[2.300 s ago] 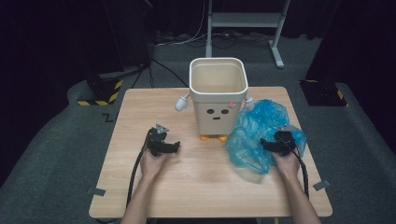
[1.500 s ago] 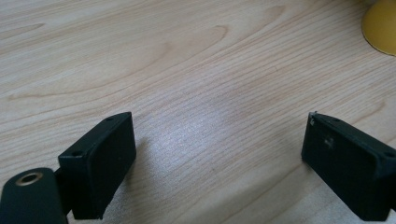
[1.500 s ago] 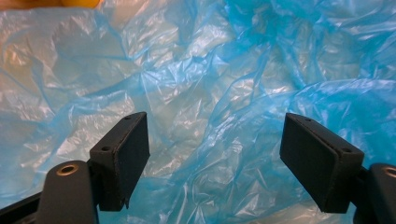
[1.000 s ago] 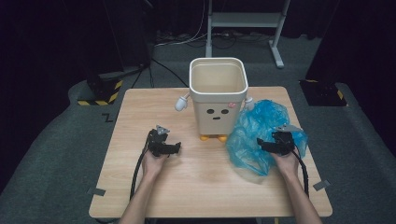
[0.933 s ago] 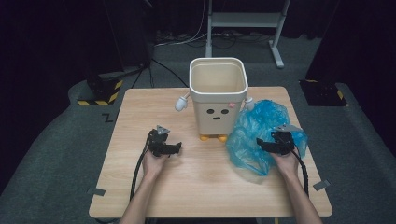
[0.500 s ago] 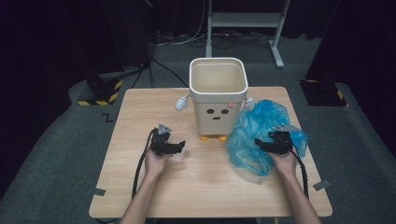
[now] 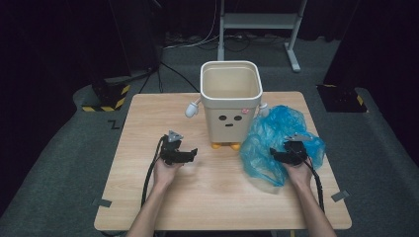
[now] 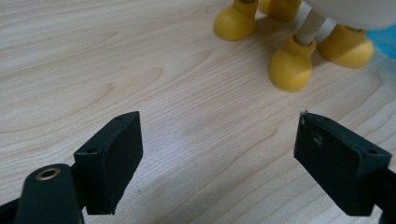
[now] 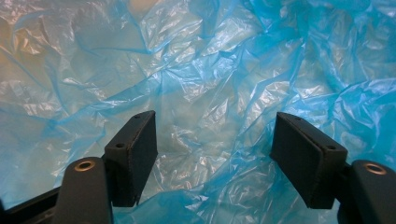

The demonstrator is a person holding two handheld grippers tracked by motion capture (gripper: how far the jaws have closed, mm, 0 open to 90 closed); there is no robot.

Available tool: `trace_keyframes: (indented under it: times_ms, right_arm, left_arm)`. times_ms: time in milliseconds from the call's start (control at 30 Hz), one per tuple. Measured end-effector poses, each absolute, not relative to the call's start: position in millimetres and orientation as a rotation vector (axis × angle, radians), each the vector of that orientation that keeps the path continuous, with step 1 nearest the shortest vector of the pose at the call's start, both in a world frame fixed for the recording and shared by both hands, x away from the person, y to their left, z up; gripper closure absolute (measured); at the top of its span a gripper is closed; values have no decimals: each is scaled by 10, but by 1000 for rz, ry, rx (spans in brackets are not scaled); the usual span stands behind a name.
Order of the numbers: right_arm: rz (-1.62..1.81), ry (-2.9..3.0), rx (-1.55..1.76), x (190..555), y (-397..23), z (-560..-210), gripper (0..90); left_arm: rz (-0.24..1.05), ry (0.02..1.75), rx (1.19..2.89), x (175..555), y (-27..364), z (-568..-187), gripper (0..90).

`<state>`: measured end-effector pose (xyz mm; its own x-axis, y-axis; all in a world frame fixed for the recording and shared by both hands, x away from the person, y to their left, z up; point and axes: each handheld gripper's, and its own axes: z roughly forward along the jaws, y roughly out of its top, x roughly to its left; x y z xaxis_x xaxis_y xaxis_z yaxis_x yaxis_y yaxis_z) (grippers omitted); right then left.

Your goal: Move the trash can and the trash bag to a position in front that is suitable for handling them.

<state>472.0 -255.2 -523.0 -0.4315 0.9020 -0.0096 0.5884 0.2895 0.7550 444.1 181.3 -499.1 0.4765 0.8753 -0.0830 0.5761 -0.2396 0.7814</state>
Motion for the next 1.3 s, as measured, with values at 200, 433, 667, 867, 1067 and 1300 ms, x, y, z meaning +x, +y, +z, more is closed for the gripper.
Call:
trace_keyframes:
  times_ms: [200, 433, 667, 867, 1067, 1300]
  right_arm:
    - [937, 2133, 1327, 4724, -2538, -5234, 310]
    - [931, 2128, 1329, 4724, -2536, -5235, 294]
    - [913, 2115, 1329, 4717, -2523, -5236, 265]
    - [918, 2113, 1336, 4718, -2528, -5238, 265]
    - [924, 2118, 1345, 4720, -2535, -5238, 265]
    - [927, 2122, 1356, 4722, -2541, -5237, 265]
  left_arm:
    - [455, 1192, 1927, 4420, 1796, -4933, 180]
    - [453, 1181, 1925, 4390, 1777, -4874, 173]
    - [442, 1137, 1955, 4371, 1749, -4842, 157]
    - [463, 1114, 1952, 4353, 1696, -4801, 149]
    - [468, 1100, 1961, 4368, 1663, -4759, 139]
    - [471, 1108, 1954, 4351, 1663, -4645, 171]
